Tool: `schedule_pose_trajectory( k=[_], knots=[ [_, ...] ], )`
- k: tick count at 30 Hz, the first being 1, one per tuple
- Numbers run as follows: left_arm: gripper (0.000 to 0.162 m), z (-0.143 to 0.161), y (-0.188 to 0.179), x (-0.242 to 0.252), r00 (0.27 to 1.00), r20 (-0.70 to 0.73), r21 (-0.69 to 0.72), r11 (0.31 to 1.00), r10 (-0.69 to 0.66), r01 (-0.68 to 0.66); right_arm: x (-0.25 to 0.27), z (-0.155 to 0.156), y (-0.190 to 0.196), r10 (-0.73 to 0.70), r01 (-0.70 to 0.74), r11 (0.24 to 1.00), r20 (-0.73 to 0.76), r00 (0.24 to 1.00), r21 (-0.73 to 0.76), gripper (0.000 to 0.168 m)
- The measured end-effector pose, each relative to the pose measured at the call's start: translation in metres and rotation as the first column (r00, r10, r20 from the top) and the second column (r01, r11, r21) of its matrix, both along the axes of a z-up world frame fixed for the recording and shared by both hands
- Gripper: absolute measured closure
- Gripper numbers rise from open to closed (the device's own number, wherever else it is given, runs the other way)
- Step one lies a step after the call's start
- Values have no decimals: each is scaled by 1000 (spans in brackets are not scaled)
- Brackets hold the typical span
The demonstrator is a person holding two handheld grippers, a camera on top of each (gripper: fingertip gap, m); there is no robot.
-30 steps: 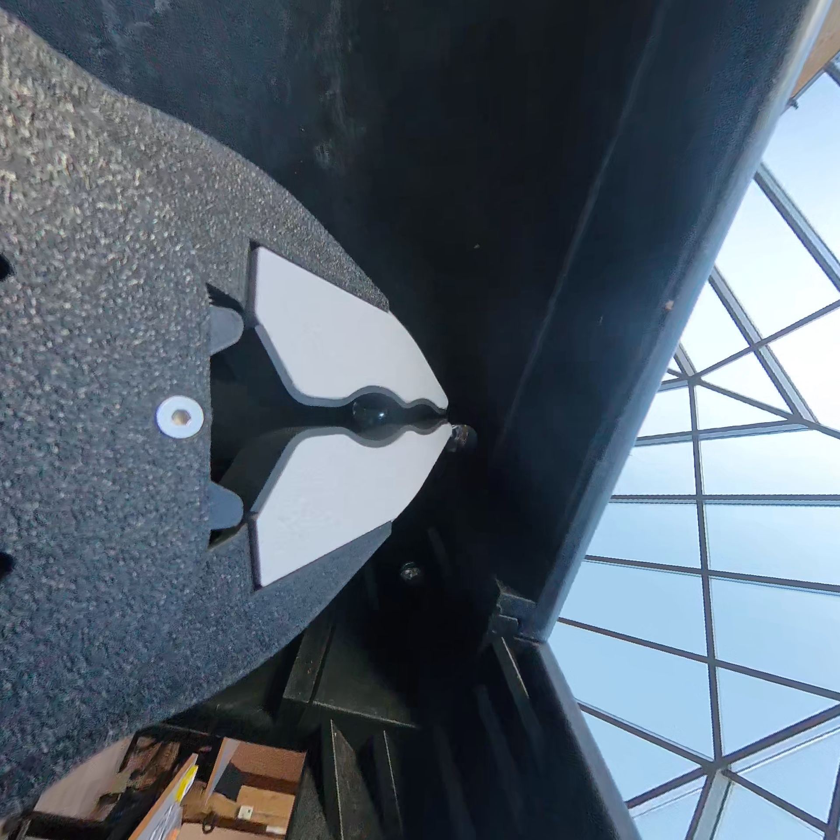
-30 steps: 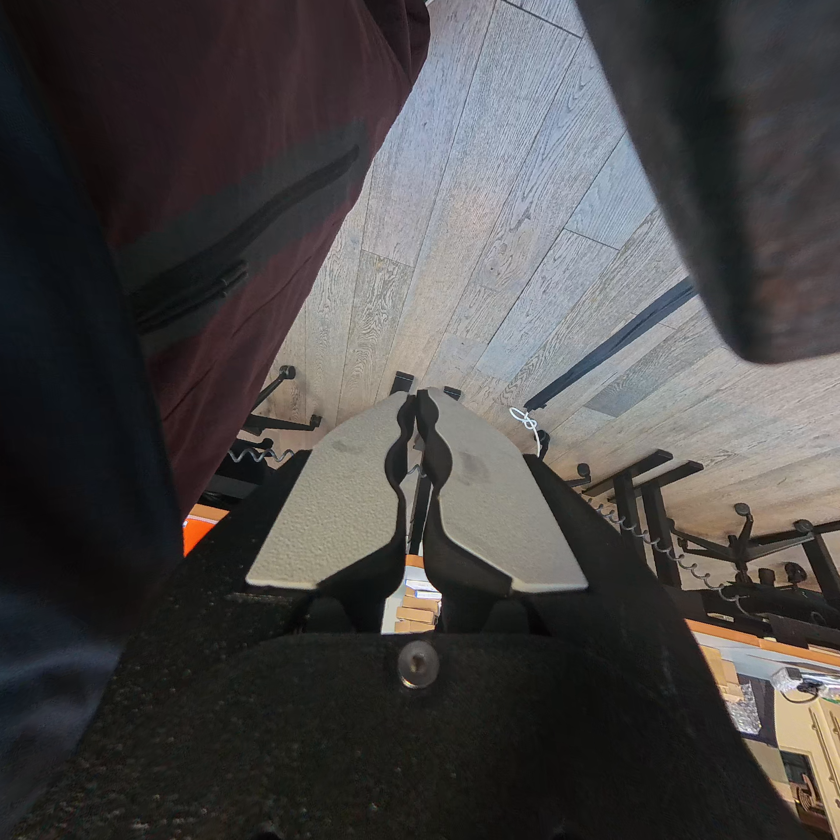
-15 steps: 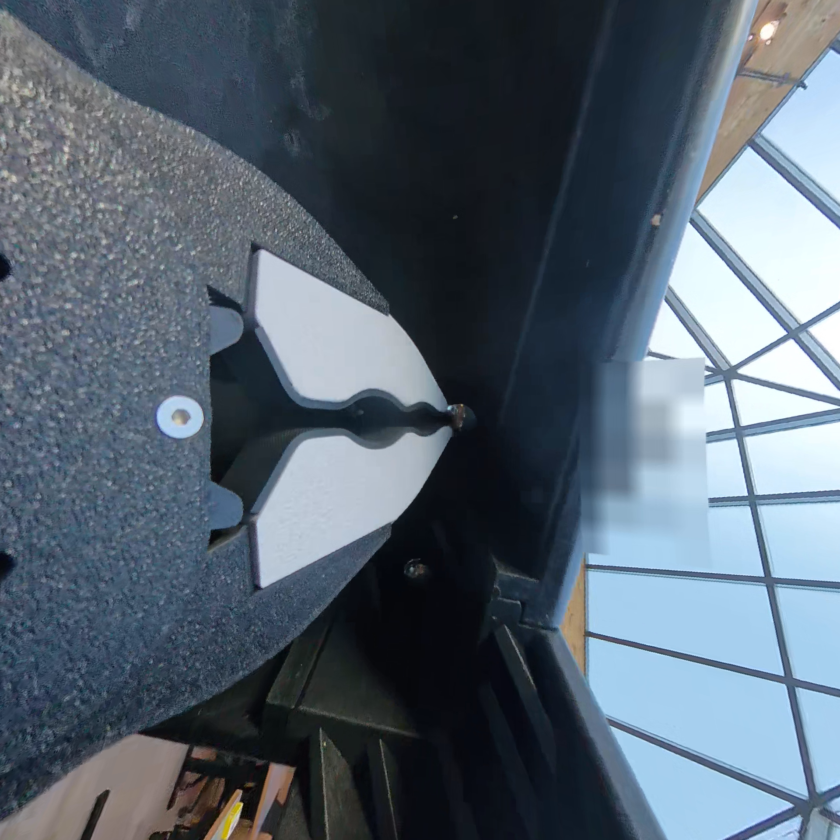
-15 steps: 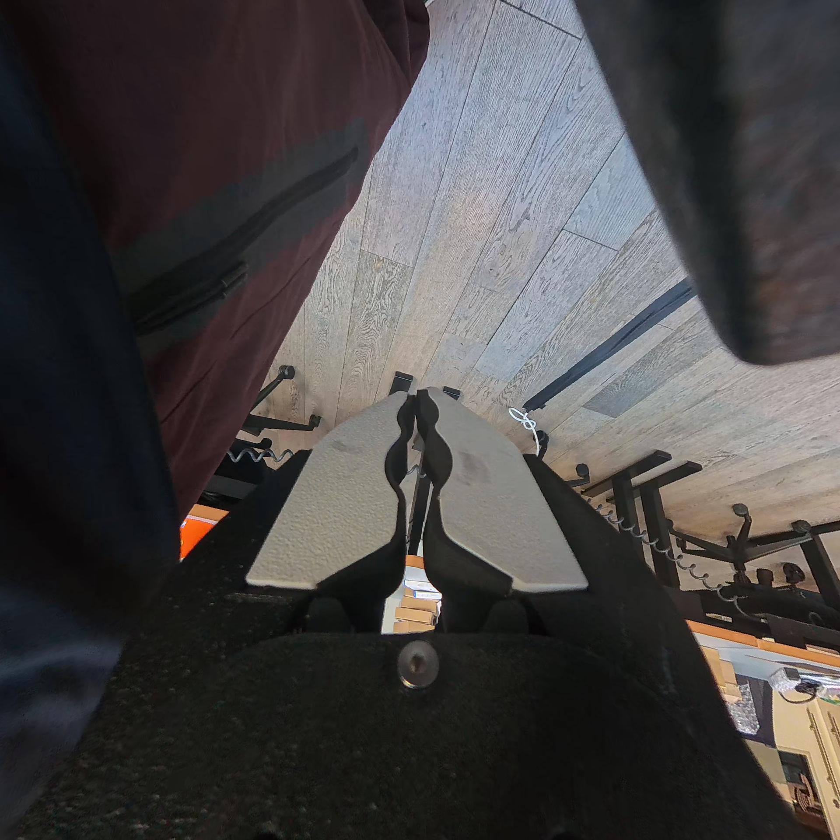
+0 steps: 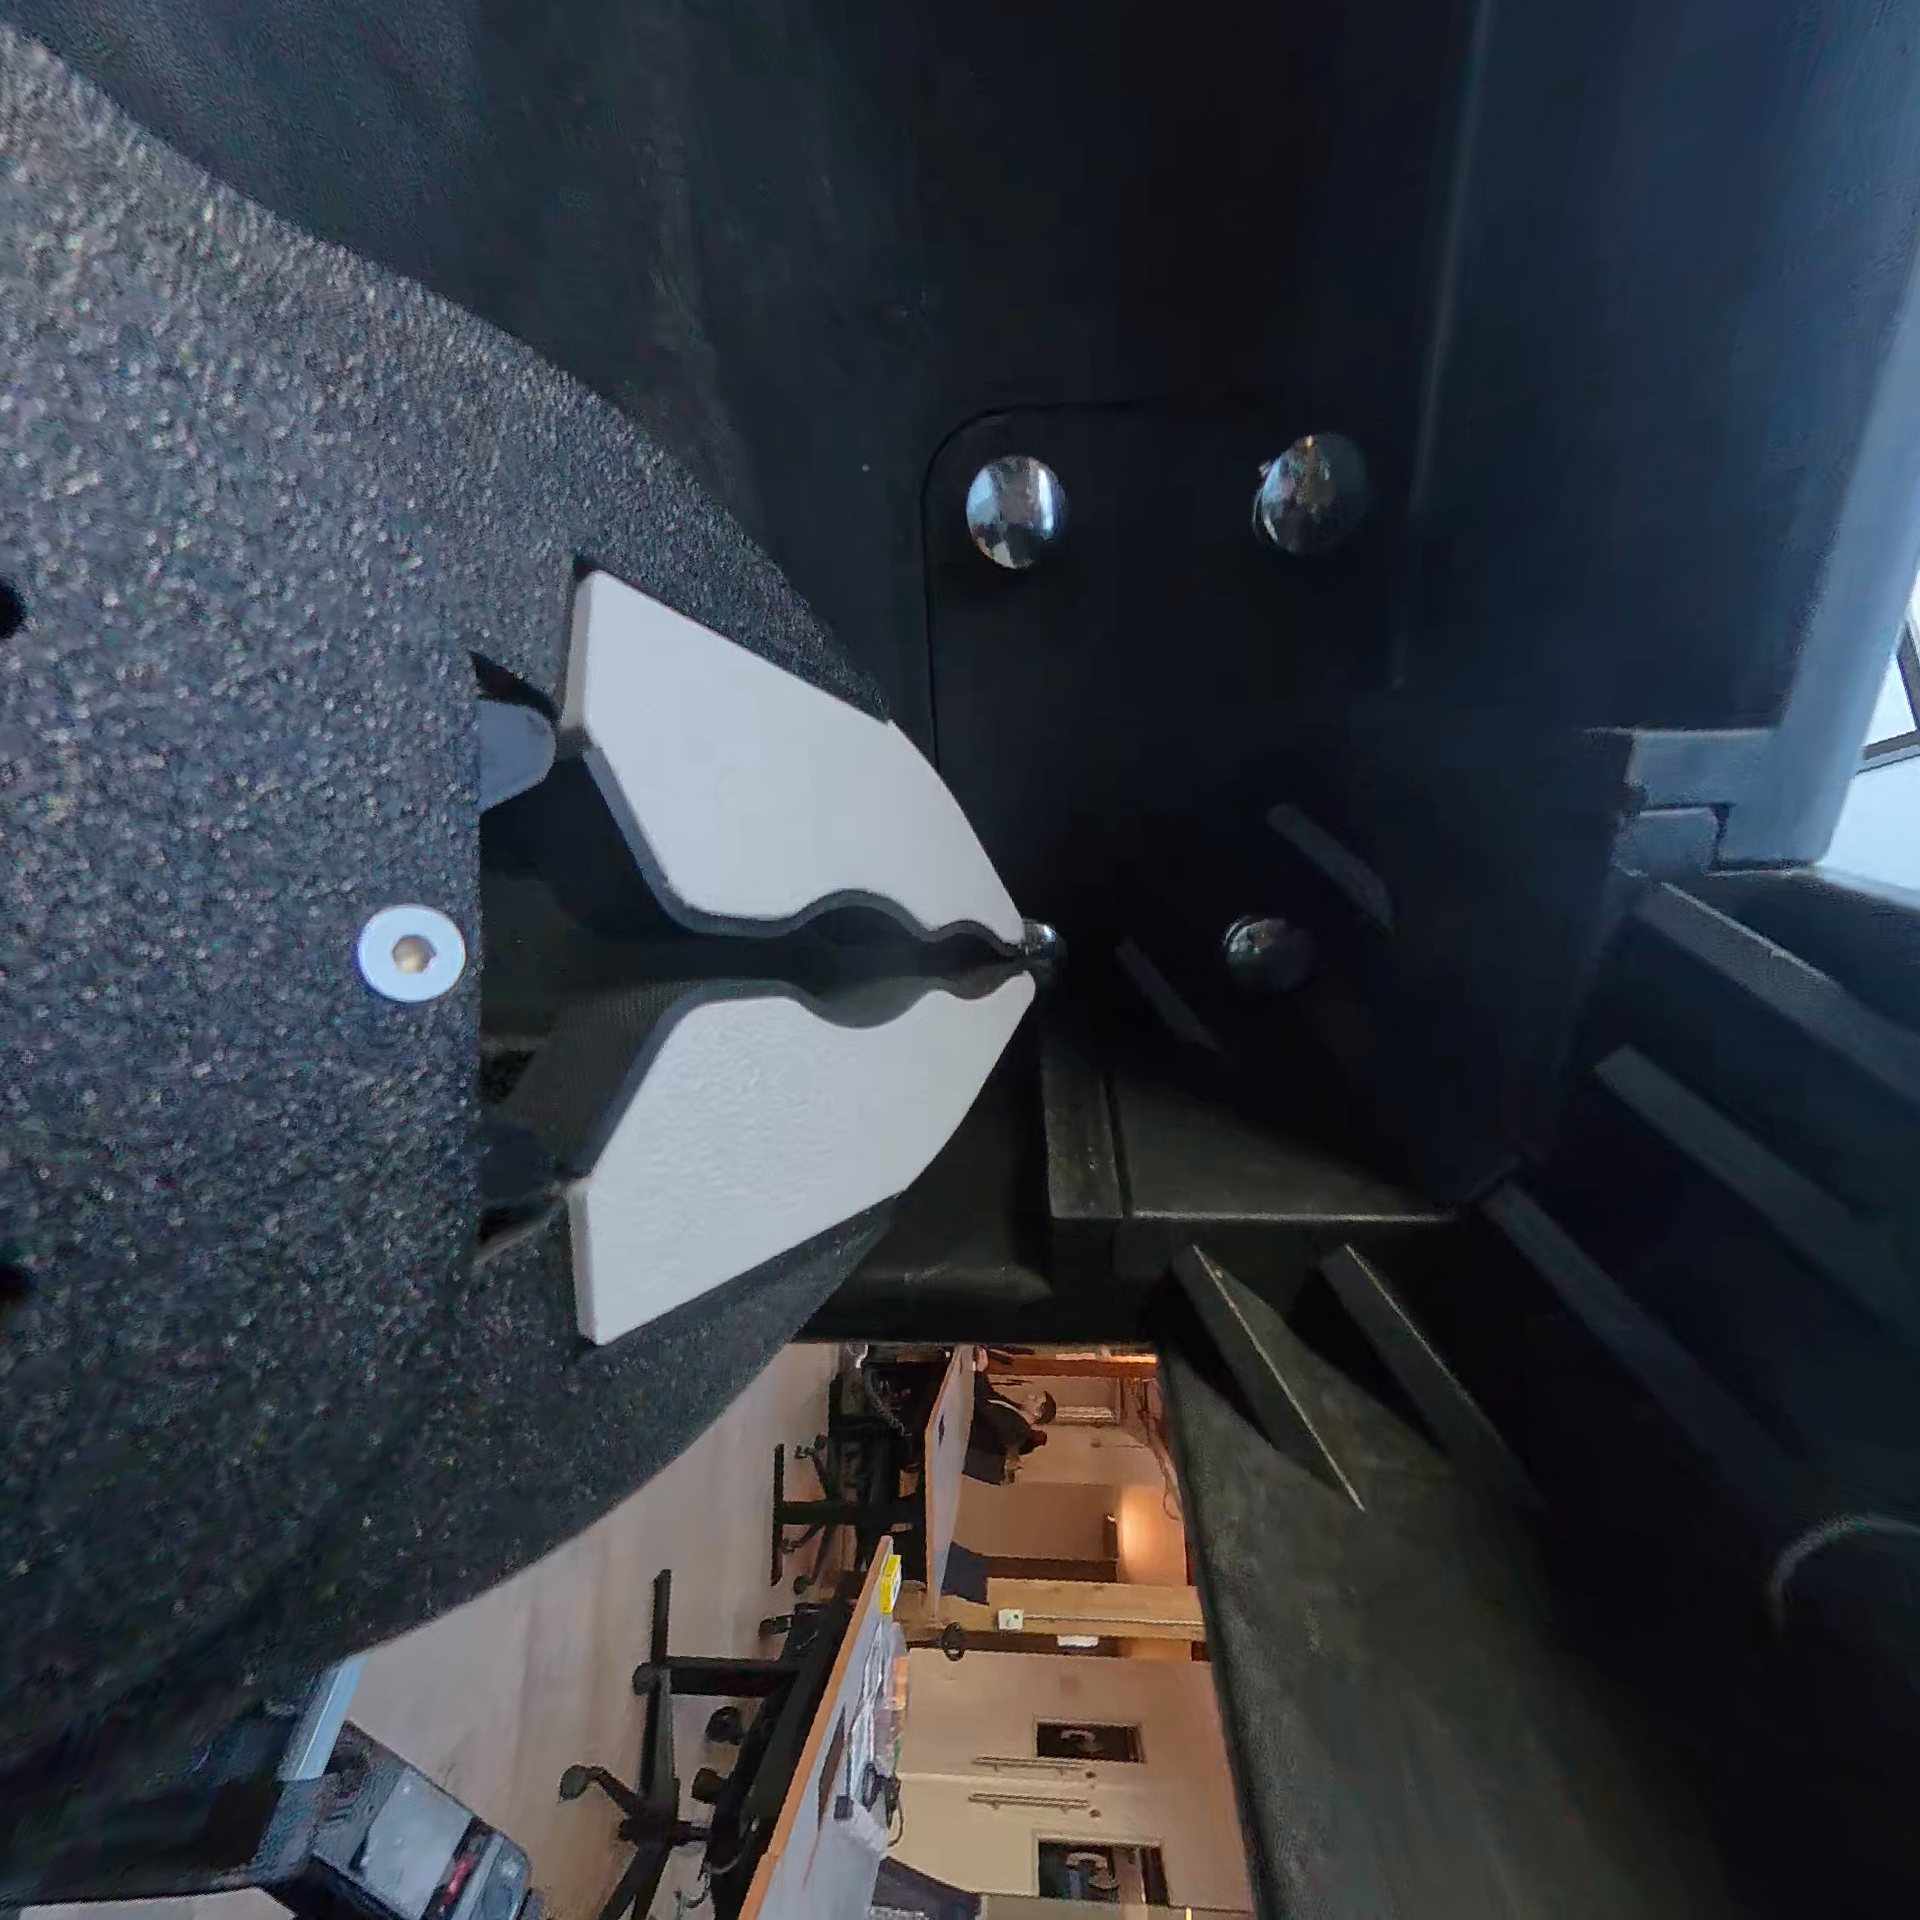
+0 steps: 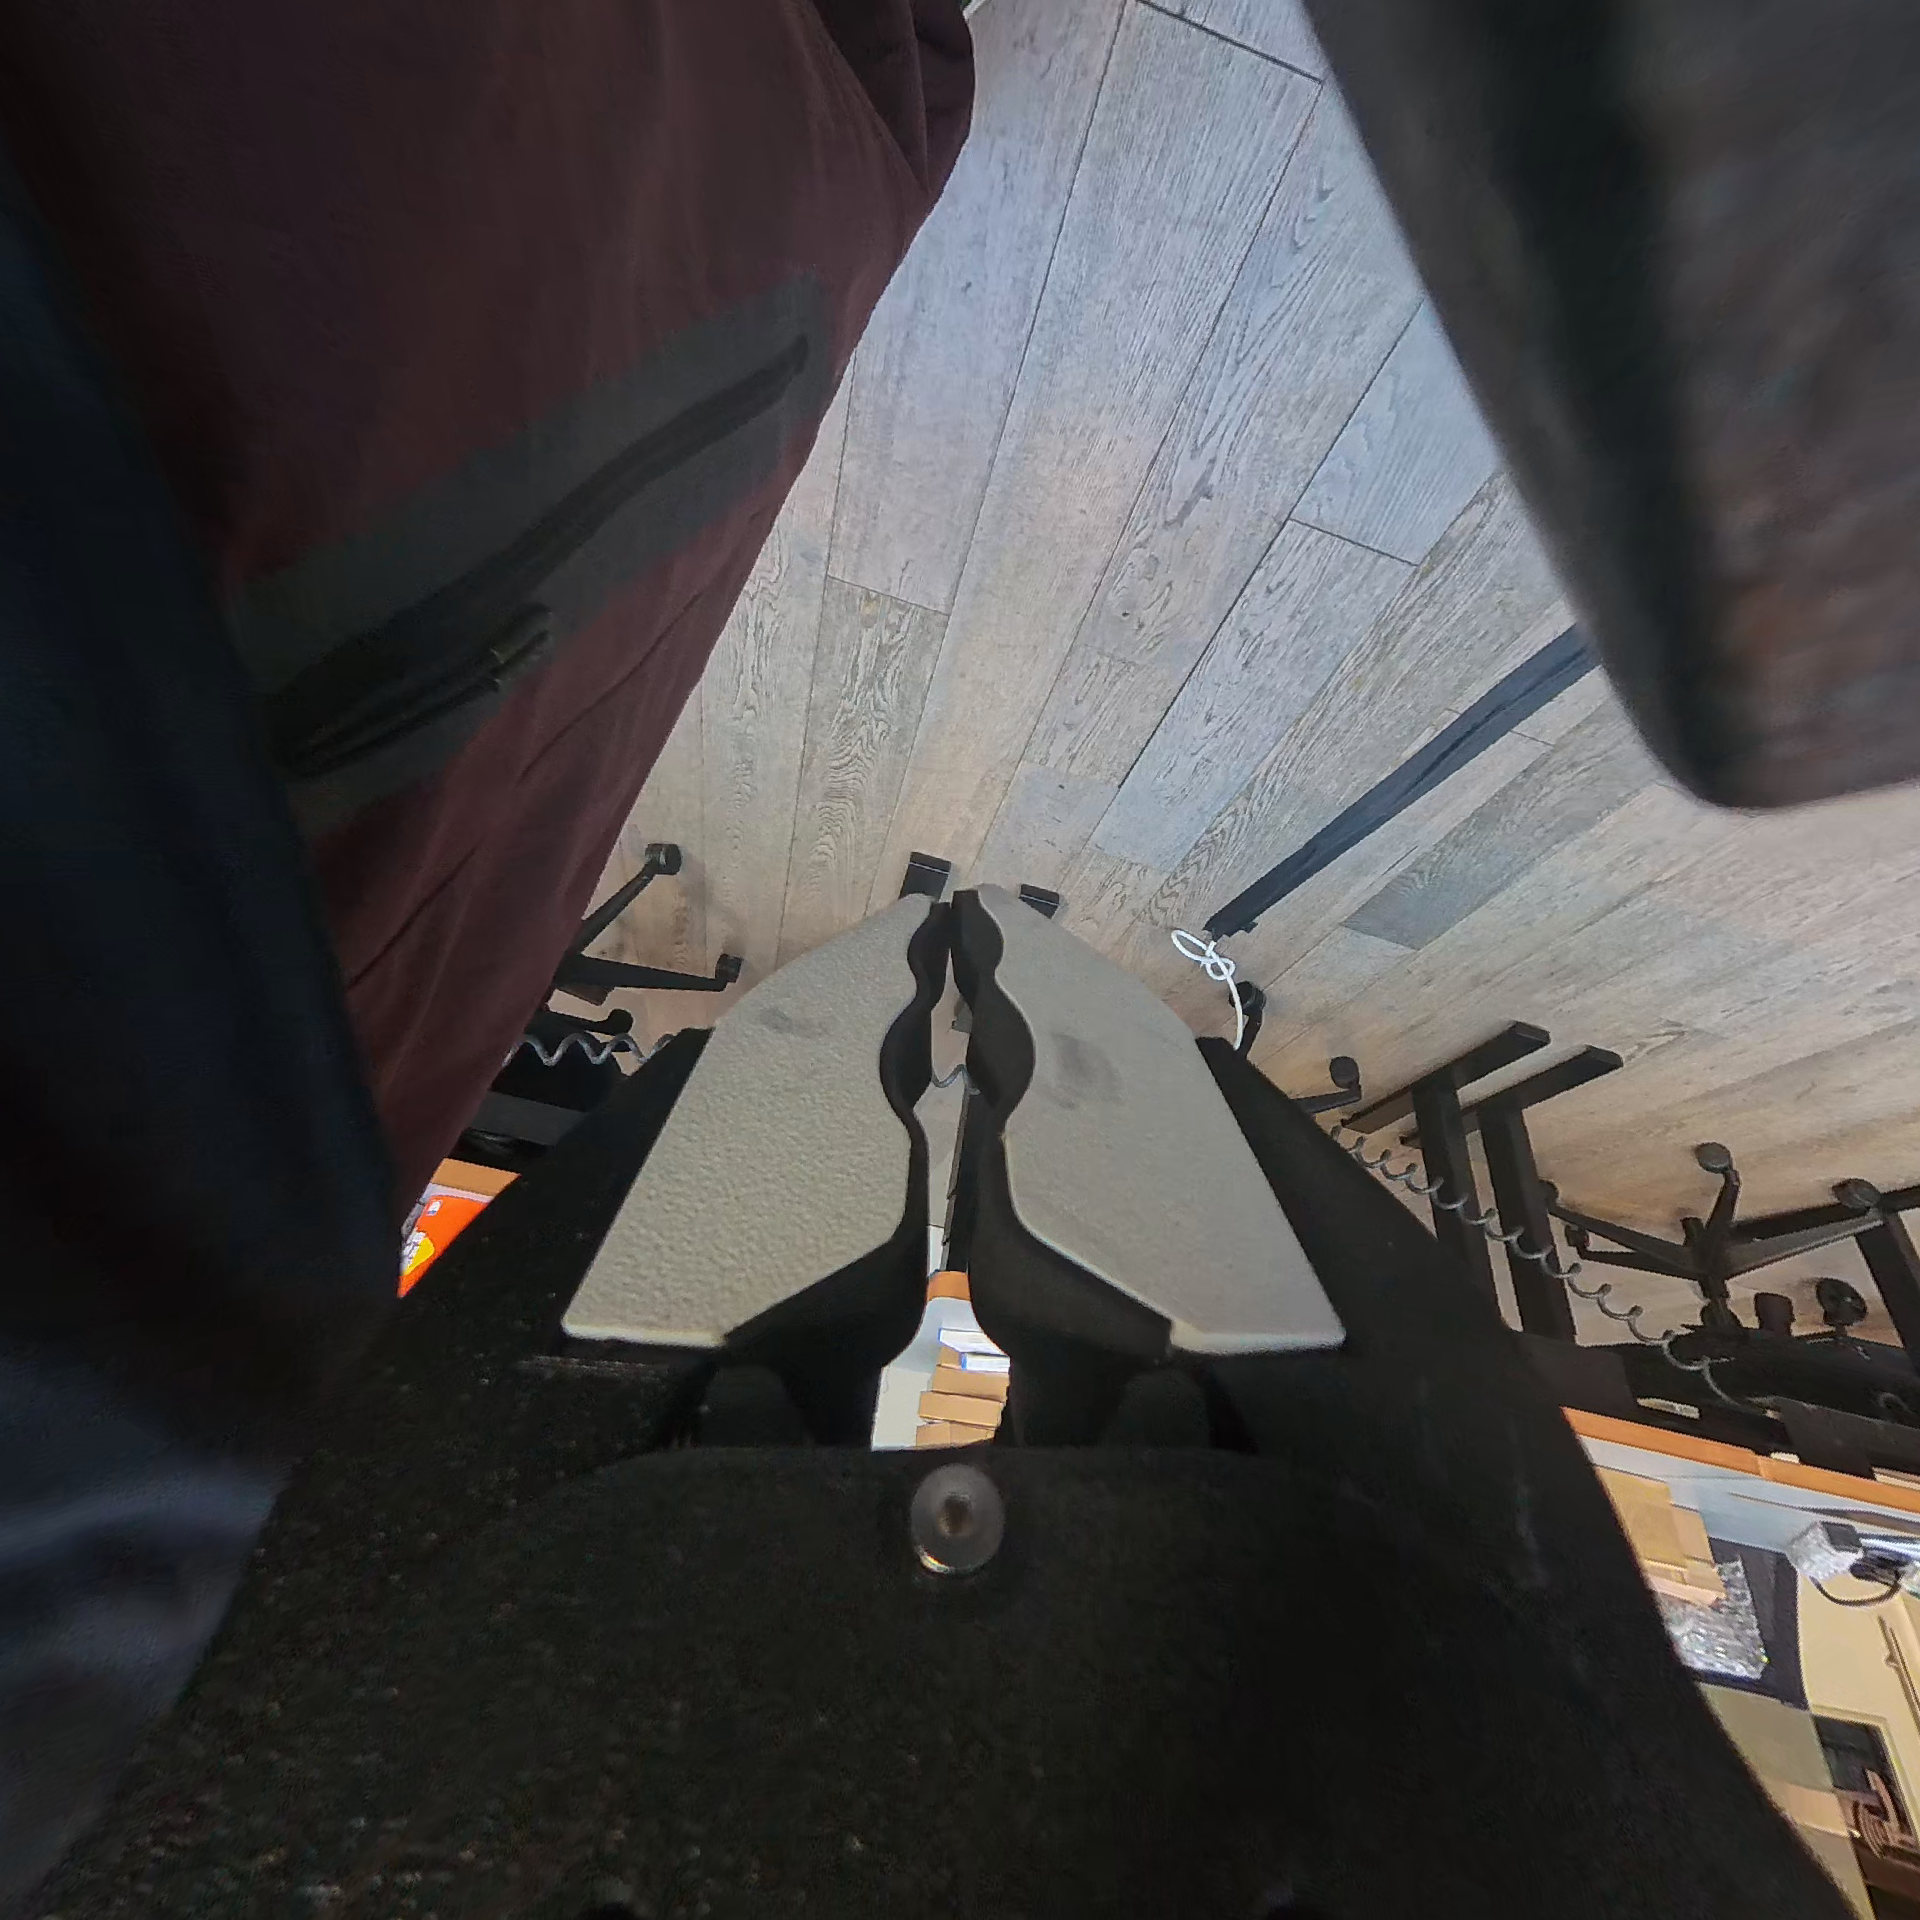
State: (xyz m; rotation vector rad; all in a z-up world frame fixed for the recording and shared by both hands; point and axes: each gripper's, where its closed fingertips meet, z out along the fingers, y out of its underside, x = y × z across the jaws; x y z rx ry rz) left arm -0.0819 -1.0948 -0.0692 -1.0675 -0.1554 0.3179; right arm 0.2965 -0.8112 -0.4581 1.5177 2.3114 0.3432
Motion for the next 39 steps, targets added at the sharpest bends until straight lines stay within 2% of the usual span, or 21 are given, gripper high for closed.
schedule_pose_trajectory(
  k=[7,14,16,18,19,21,24,29,39],
  knots=[
    [162,6,3,-6,1000,15,-18,1000,12,-11,0,0,-2,-9,9,1000,-4,1000,0,165],
    [162,31,-10,-5,1000,10,92,996,-2,1,1,0,-2,-10,10,1000,0,1000,3,165],
    [162,40,-26,-16,994,48,182,978,96,-103,1,0,-2,-9,9,1000,0,1000,5,165],
    [158,48,-57,-29,963,123,312,912,240,-267,2,1,-3,-9,9,1000,0,1000,4,165],
    [156,48,-65,-34,947,156,323,892,279,-316,3,1,-3,-9,9,1000,1,1000,3,165],
    [148,45,-61,-43,935,190,255,904,301,-343,5,0,-5,-11,11,1000,3,1000,0,165],
    [148,43,-50,-49,930,189,189,918,315,-349,6,0,-5,-13,13,1000,0,1000,-2,165],
    [153,50,-48,-52,923,163,162,913,349,-374,6,0,-4,-8,8,1000,3,1000,1,165],
    [150,51,-45,-55,923,162,158,914,350,-374,6,1,-3,-5,5,1000,6,1000,1,165]
  ],
)
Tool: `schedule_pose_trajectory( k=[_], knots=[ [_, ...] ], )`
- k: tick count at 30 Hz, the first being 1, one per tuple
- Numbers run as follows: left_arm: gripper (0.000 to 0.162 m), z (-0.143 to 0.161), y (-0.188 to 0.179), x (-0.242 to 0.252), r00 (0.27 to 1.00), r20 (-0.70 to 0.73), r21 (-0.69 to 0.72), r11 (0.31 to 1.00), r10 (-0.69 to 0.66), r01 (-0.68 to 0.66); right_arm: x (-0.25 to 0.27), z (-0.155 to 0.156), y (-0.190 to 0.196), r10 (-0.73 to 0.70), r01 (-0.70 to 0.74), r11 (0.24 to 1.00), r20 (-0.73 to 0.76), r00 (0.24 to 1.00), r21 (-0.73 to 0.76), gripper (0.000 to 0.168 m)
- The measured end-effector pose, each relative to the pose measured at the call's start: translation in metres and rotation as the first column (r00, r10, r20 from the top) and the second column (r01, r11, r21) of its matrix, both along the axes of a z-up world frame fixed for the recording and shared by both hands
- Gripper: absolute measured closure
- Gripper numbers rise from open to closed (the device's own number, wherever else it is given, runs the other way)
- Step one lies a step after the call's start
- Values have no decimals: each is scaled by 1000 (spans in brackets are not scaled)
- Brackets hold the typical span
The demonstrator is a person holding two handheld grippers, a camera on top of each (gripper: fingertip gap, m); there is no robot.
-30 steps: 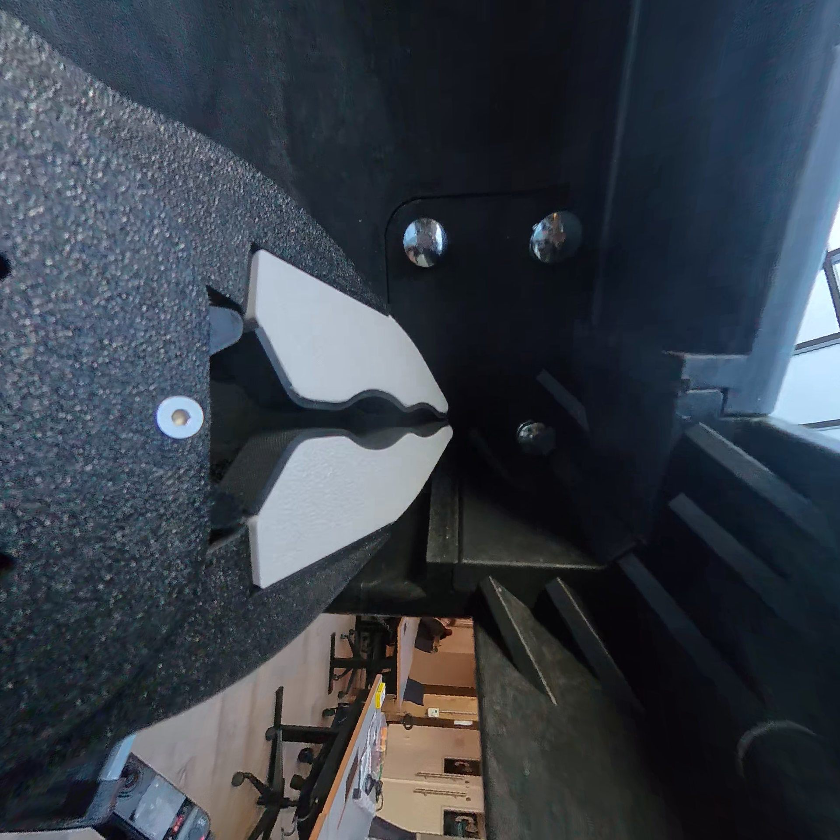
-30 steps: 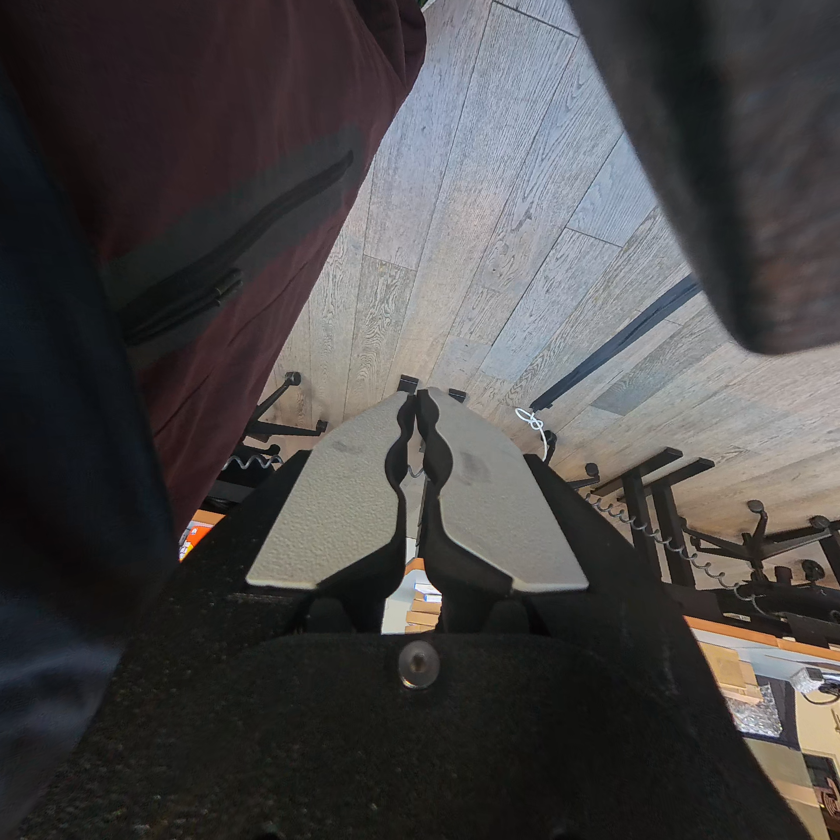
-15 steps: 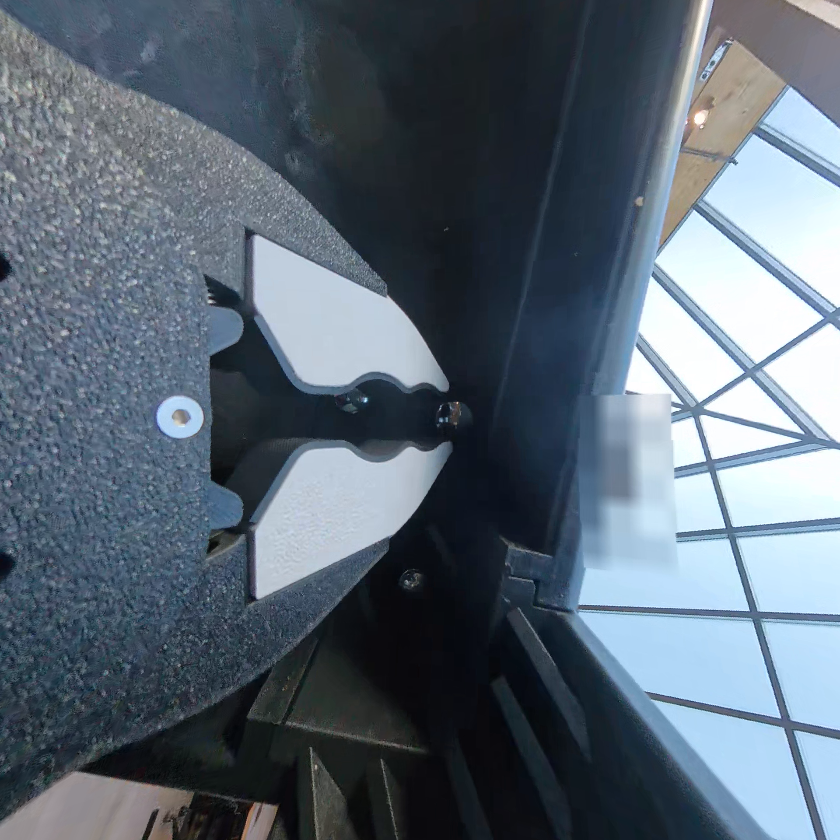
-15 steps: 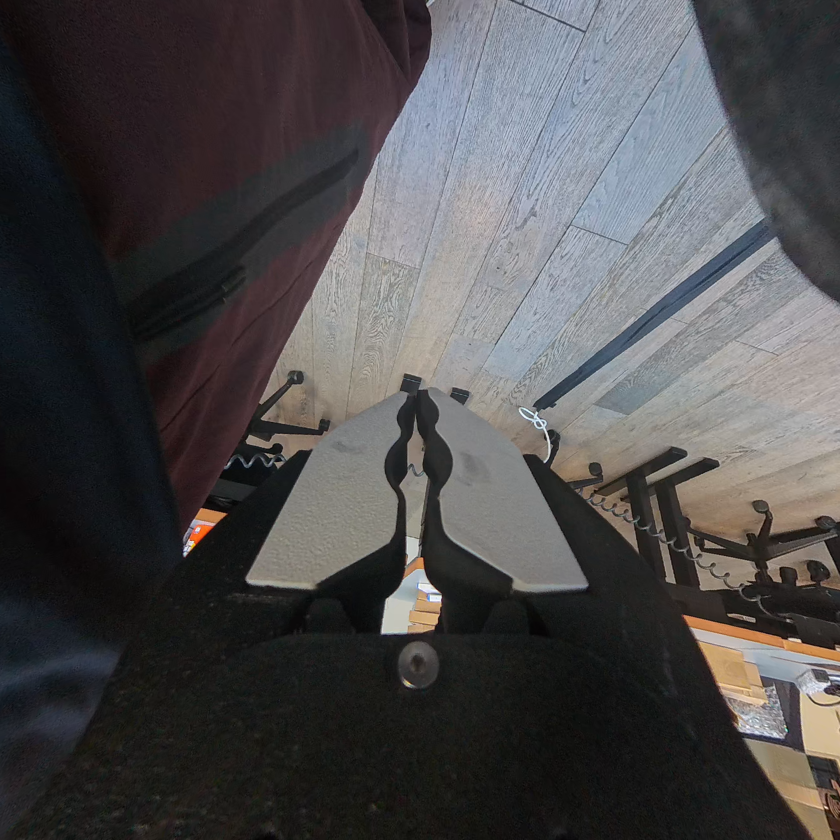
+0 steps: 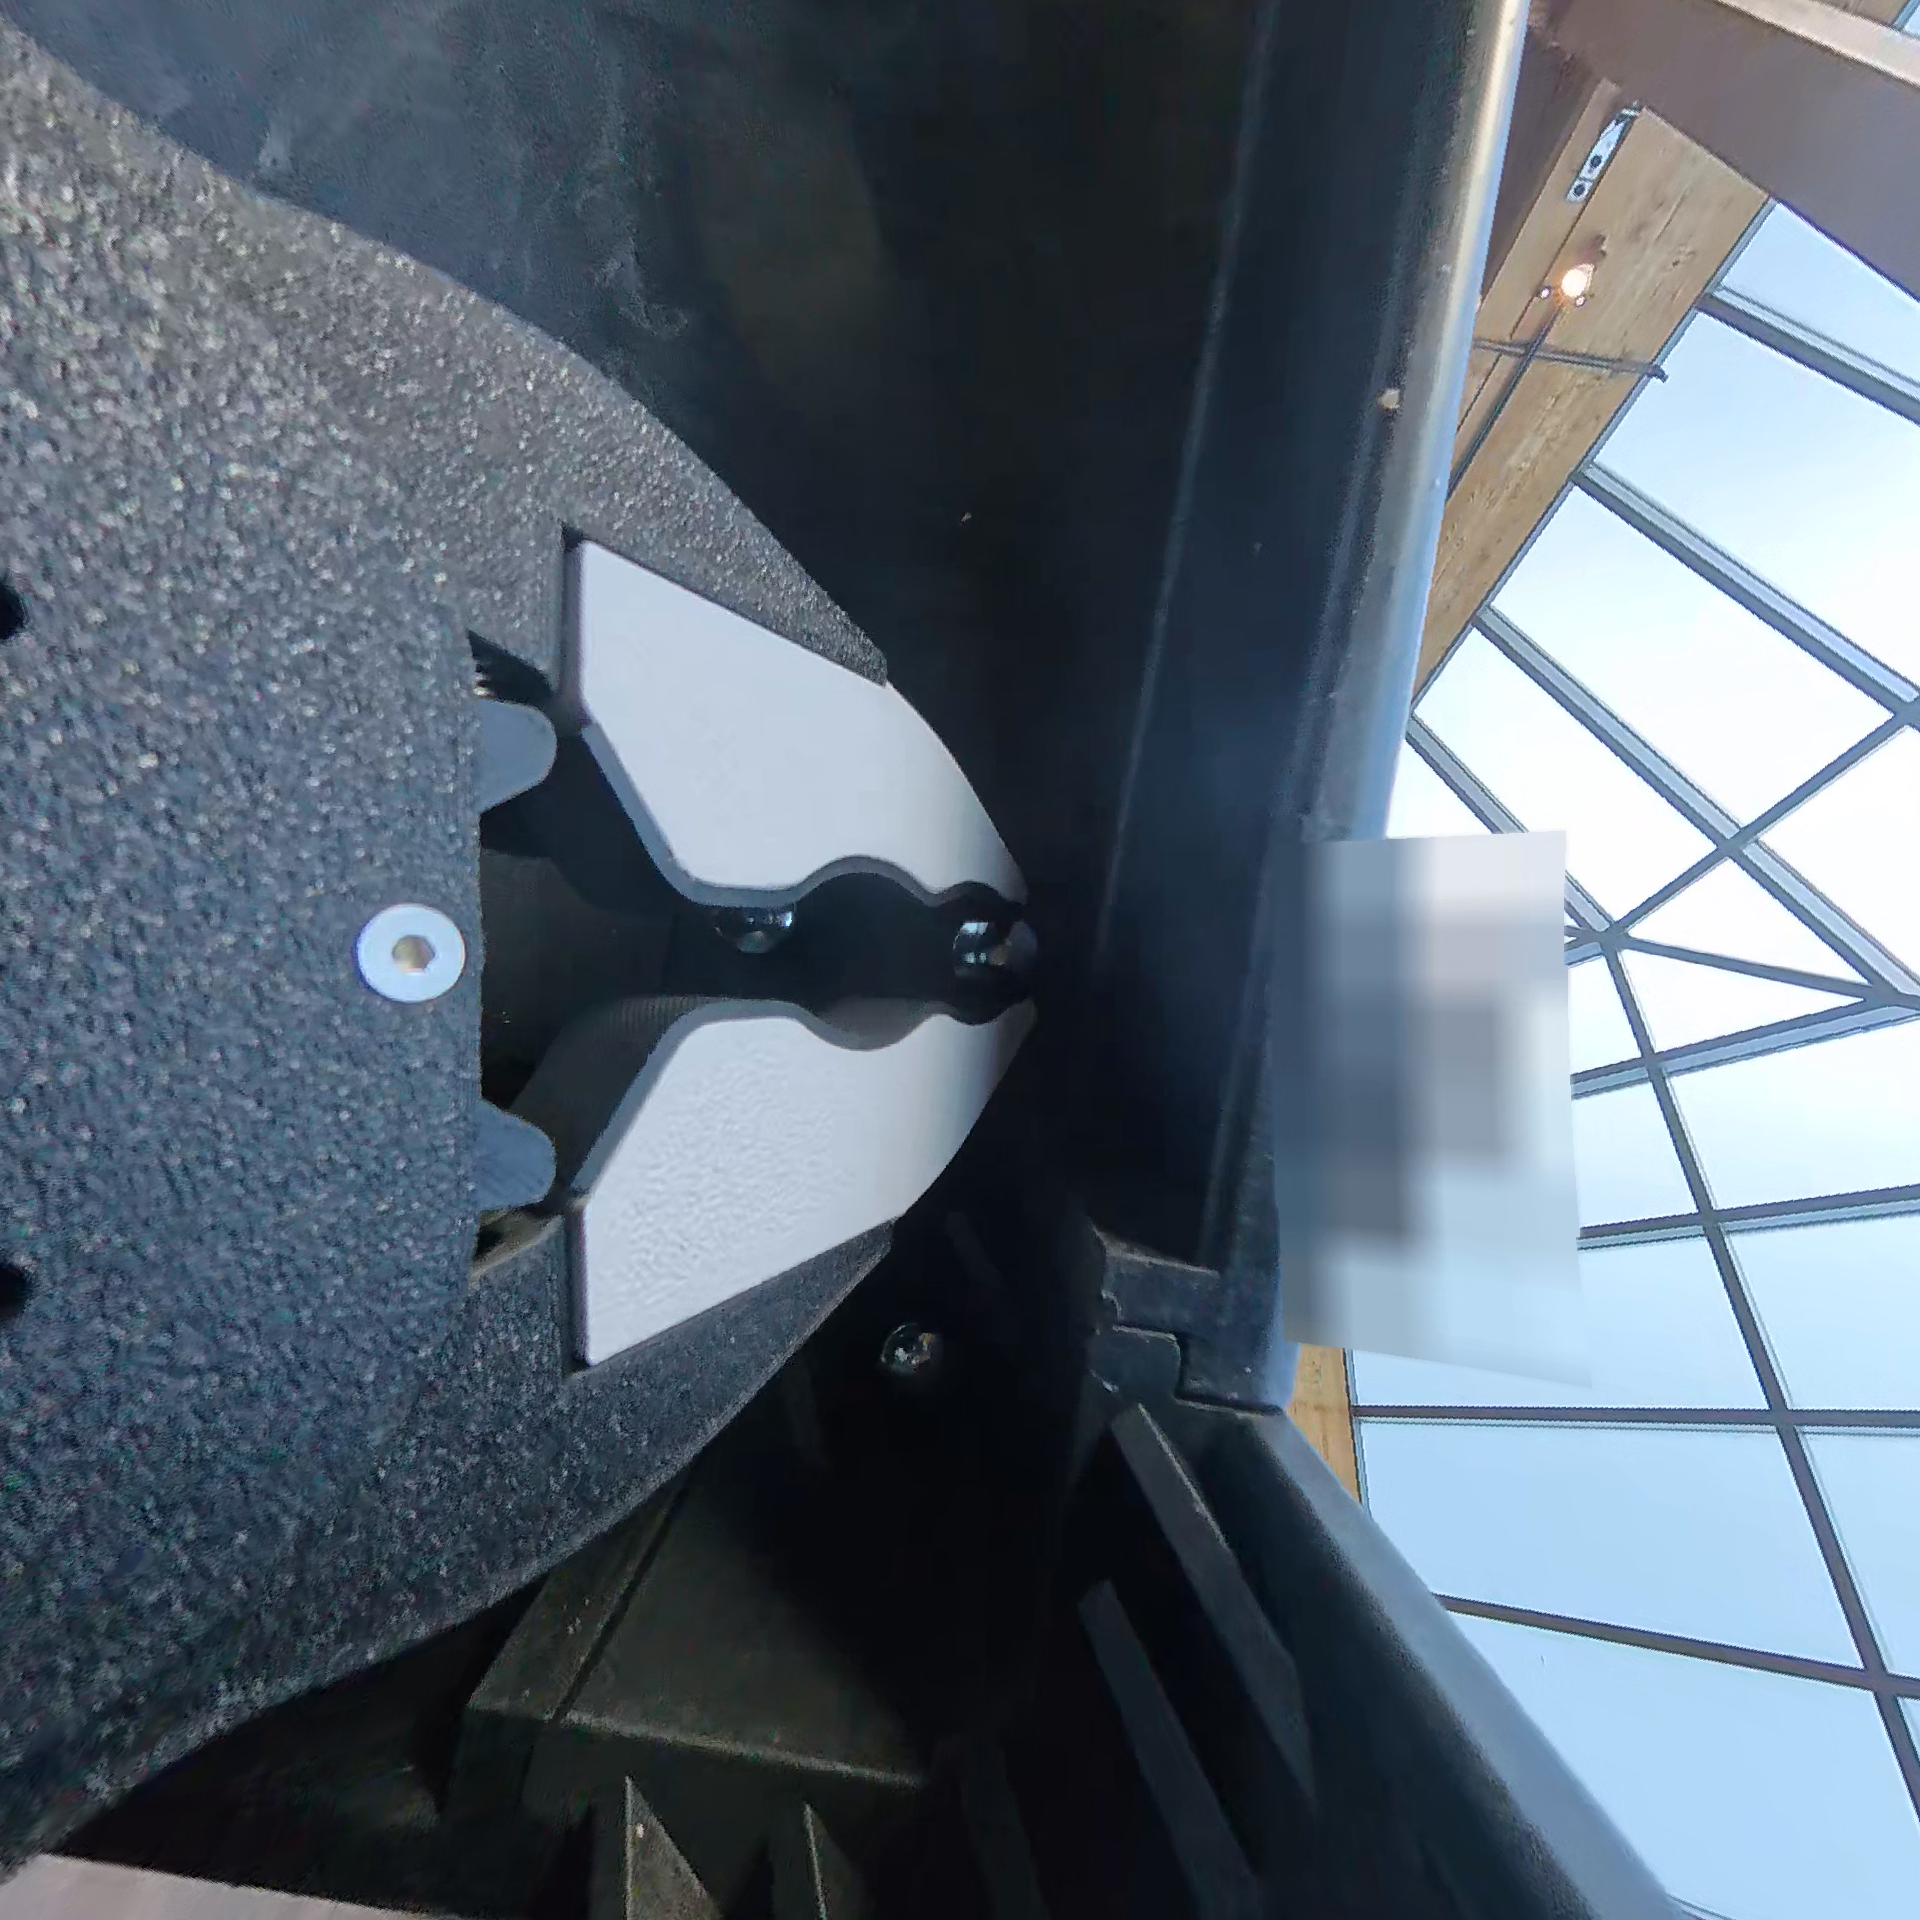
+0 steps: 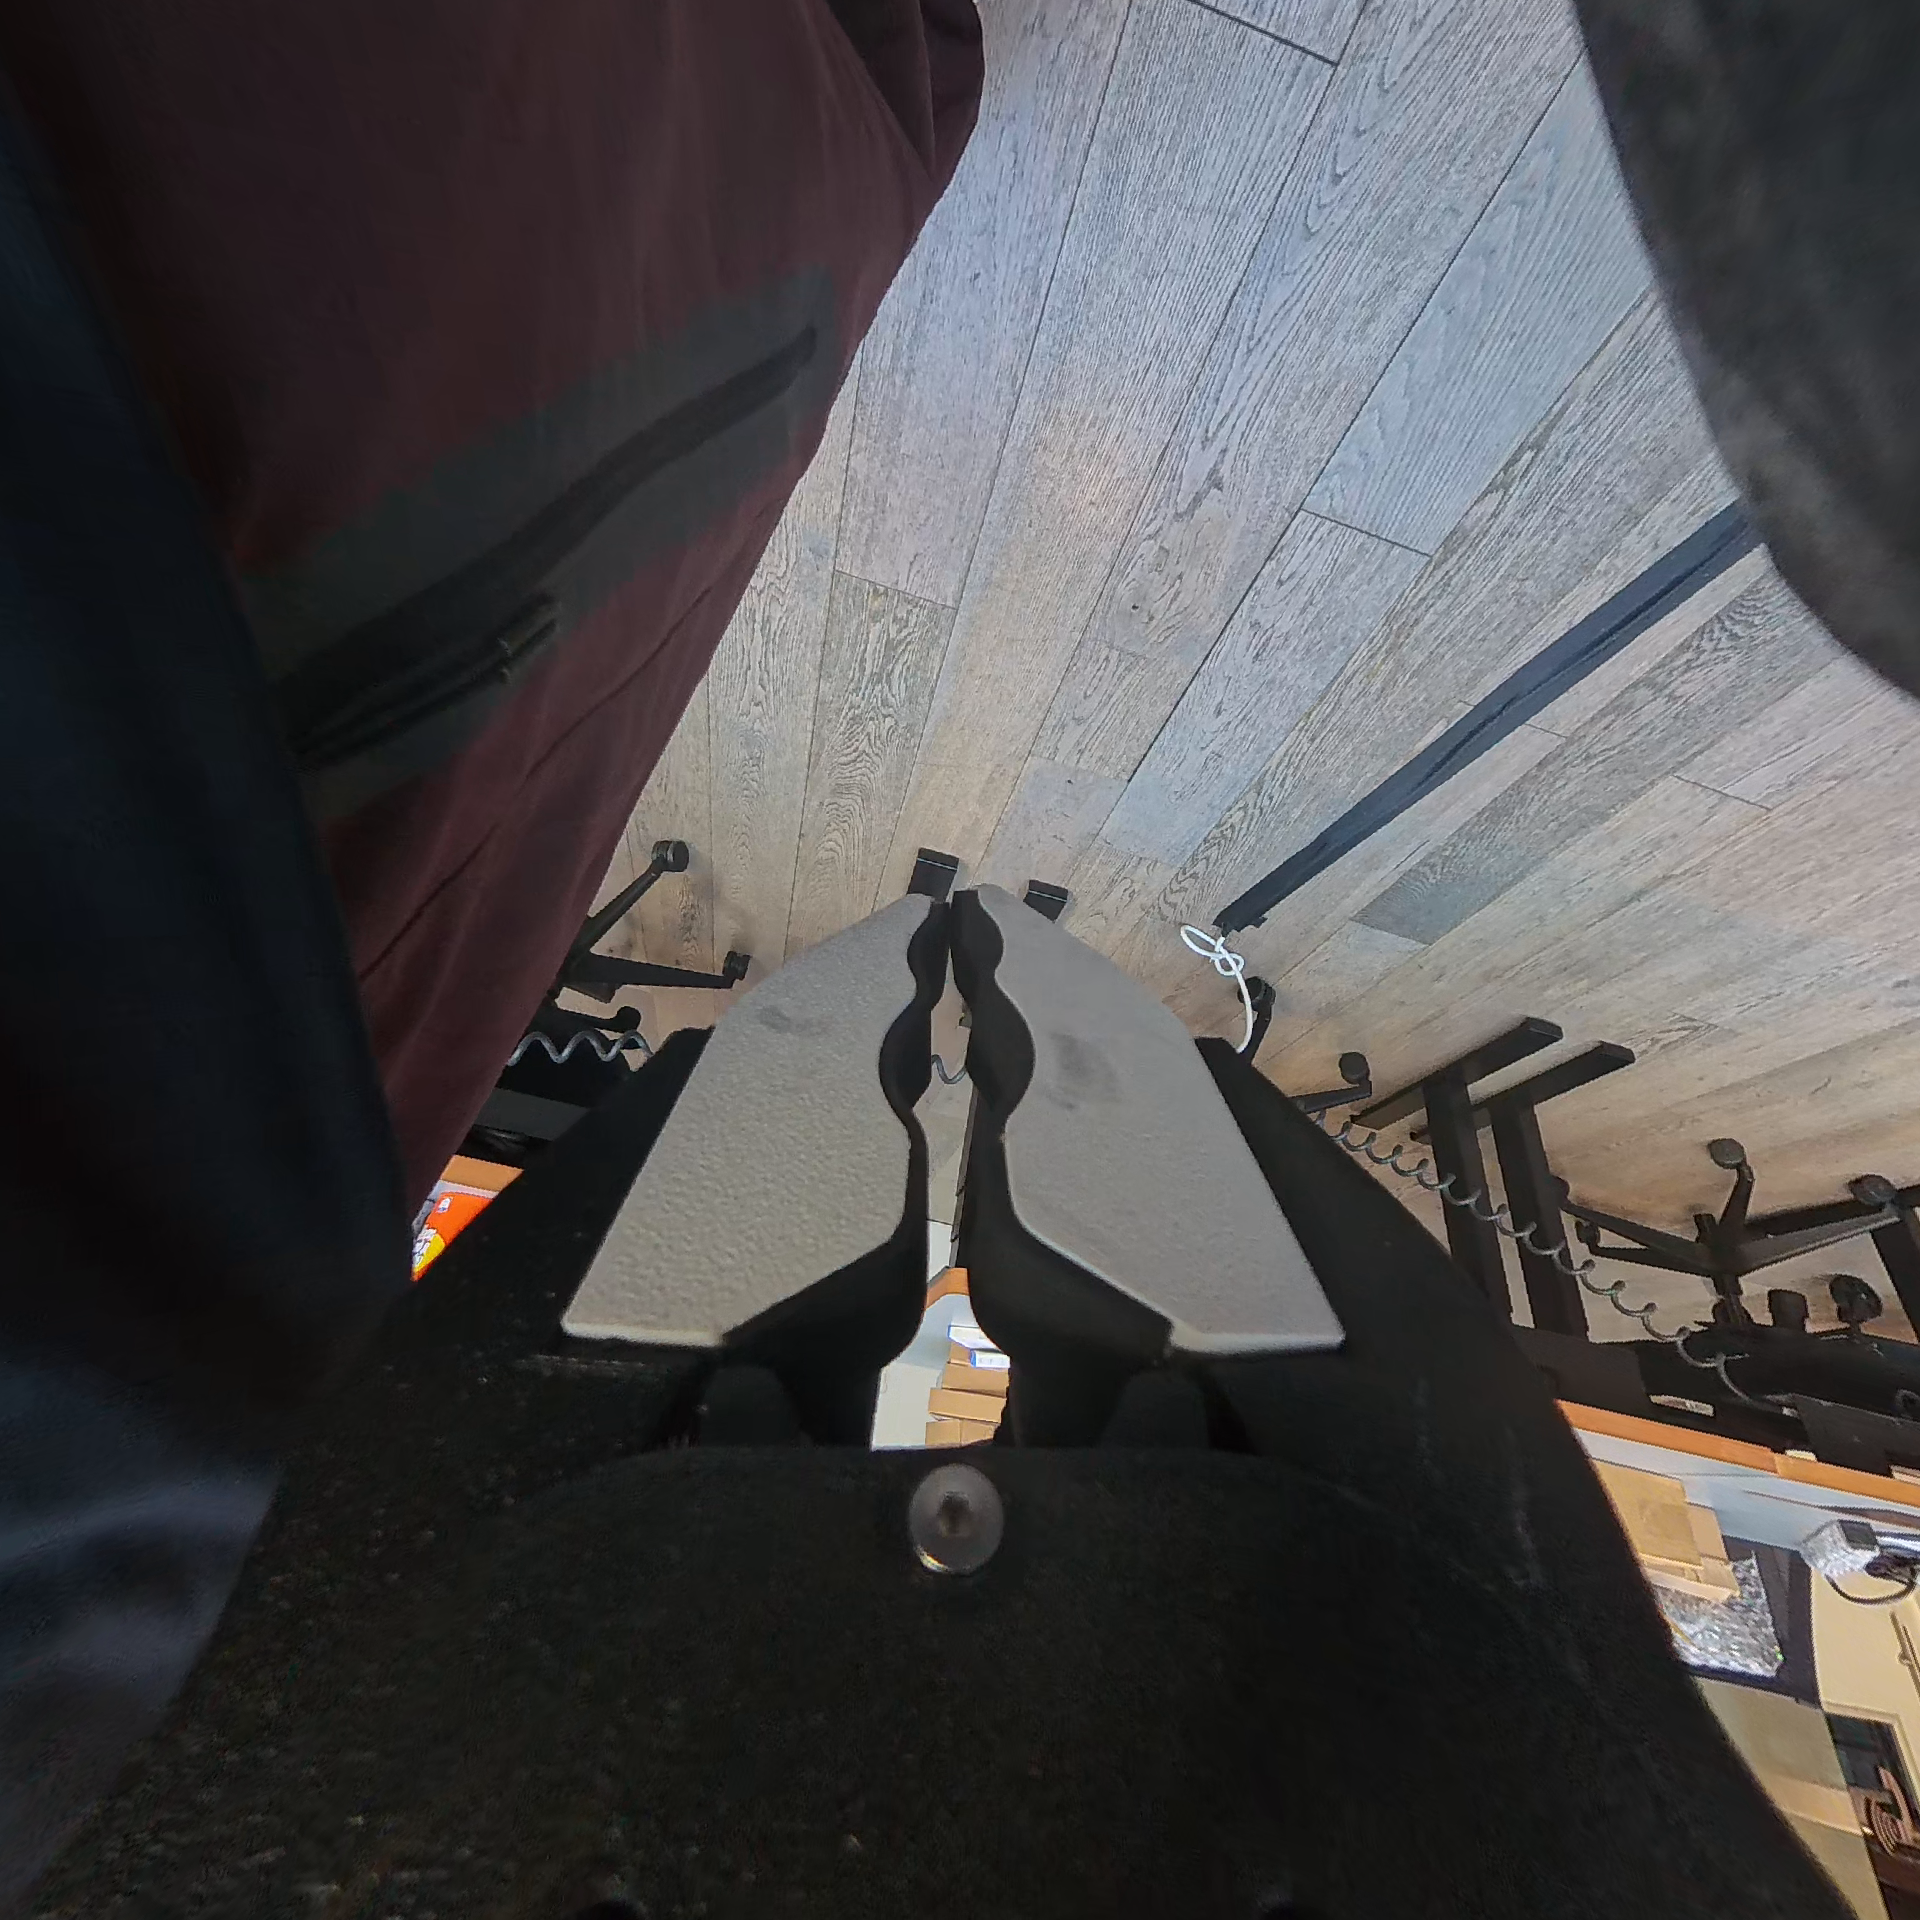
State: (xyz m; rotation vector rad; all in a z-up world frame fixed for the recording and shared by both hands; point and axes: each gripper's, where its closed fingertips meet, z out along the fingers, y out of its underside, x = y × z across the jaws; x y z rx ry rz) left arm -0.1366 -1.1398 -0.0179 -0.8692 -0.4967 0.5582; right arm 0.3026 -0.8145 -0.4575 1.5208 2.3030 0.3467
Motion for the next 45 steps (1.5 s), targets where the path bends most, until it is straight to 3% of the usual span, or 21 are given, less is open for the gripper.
schedule_pose_trajectory(
  k=[9,22,45],
  knots=[
    [139,-2,0,-3,1000,27,3,1000,13,-13,0,0,1,-4,4,1000,4,1000,-1,165],
    [146,1,1,-1,1000,15,2,1000,24,-24,-2,1,4,2,-2,1000,8,1000,-1,165],
    [138,-2,5,3,999,19,-30,999,-38,39,-2,0,2,-16,16,1000,4,1000,-1,165]
  ],
)
